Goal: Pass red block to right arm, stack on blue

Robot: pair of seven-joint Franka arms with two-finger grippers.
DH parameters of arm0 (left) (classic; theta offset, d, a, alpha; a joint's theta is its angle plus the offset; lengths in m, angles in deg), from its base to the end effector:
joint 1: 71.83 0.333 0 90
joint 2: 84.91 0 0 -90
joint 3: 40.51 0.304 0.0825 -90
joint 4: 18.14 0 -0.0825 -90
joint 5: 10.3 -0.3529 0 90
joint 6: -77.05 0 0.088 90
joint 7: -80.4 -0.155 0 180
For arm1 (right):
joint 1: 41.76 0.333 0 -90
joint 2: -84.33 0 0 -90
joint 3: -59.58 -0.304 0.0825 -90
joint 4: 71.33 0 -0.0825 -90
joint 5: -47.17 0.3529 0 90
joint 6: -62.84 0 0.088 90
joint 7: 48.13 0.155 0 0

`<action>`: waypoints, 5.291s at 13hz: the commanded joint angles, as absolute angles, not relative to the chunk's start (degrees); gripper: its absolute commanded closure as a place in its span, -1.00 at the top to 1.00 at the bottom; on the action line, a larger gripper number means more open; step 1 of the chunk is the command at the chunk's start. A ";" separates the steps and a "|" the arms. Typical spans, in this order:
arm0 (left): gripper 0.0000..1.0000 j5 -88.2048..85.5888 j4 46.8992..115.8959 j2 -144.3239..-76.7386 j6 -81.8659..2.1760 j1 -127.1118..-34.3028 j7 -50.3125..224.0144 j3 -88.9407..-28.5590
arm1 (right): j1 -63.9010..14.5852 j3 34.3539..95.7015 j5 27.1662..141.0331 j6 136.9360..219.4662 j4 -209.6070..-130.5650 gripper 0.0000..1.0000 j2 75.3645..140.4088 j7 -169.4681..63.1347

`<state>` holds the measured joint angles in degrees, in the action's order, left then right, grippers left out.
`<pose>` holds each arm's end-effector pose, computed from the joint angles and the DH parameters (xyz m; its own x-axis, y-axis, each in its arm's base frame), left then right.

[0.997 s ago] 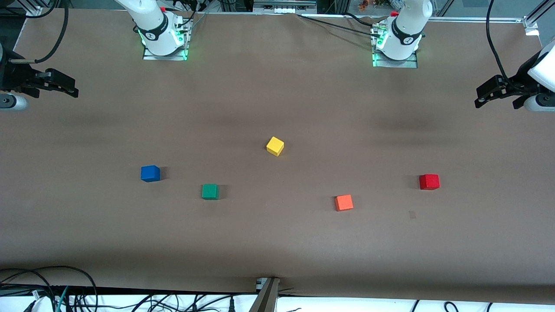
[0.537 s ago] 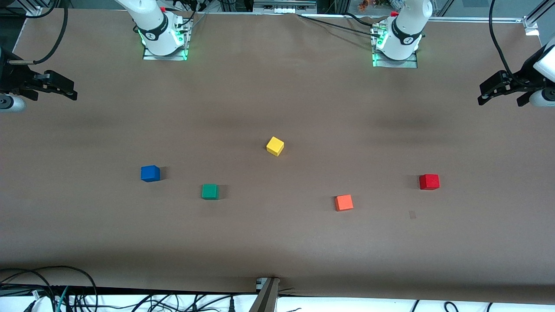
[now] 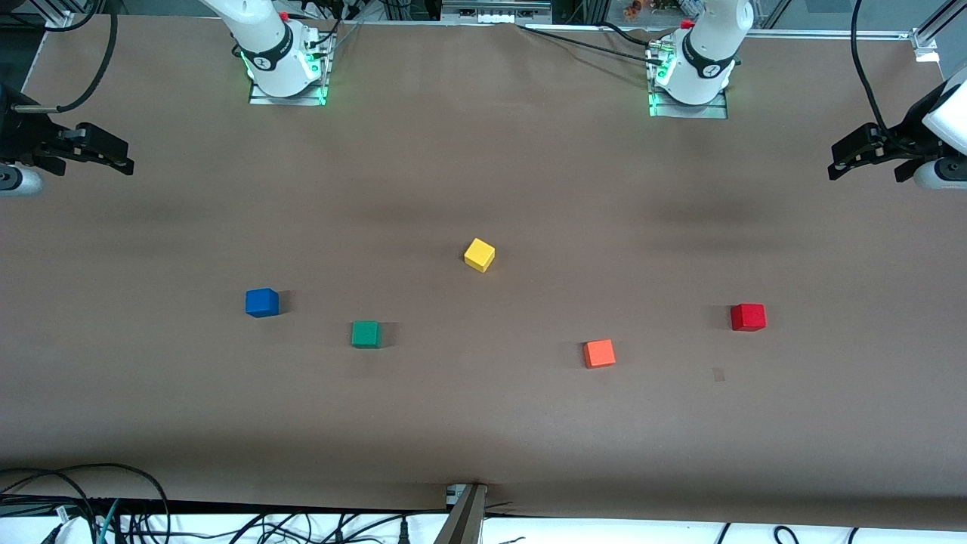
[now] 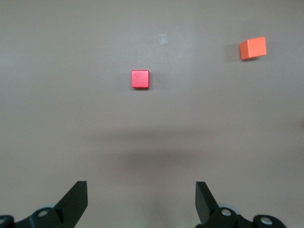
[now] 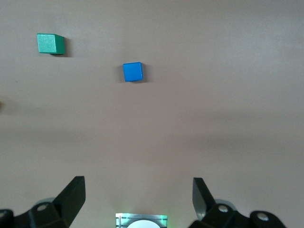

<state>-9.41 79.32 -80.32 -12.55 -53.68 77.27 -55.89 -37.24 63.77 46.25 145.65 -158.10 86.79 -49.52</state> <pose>0.4939 0.0174 0.5461 0.9982 -0.0044 -0.0601 -0.0045 -1.0000 -0.0024 0.5173 0.0011 0.5566 0.9933 0.0277 -0.1121 0.0297 -0.9994 0.0165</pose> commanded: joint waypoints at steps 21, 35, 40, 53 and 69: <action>1.00 -4.70 69.58 -94.74 -8.64 -34.67 20.33 -53.96 | -37.63 63.71 45.76 145.73 -156.49 1.00 87.50 -50.16; 1.00 12.37 64.23 -122.33 -12.95 -26.04 -29.26 -54.14 | -37.71 63.80 45.85 145.64 -156.49 1.00 87.50 -50.24; 1.00 21.33 60.79 -131.83 -12.77 -26.48 -40.51 -54.05 | -37.71 63.80 45.85 145.64 -156.49 1.00 87.50 -50.33; 1.00 33.37 52.01 -147.74 -12.15 -30.07 -59.68 -54.57 | -37.71 63.80 46.29 145.64 -156.58 1.00 87.50 -50.33; 1.00 37.34 50.68 -152.85 -14.18 -34.22 -63.58 -54.57 | -37.71 63.80 46.29 145.64 -156.58 1.00 87.50 -50.24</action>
<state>35.96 52.00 -152.16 -13.74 -33.48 -63.34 -54.88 -37.39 63.92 46.25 146.10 -157.84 86.99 -49.52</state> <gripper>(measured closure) 0.000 0.000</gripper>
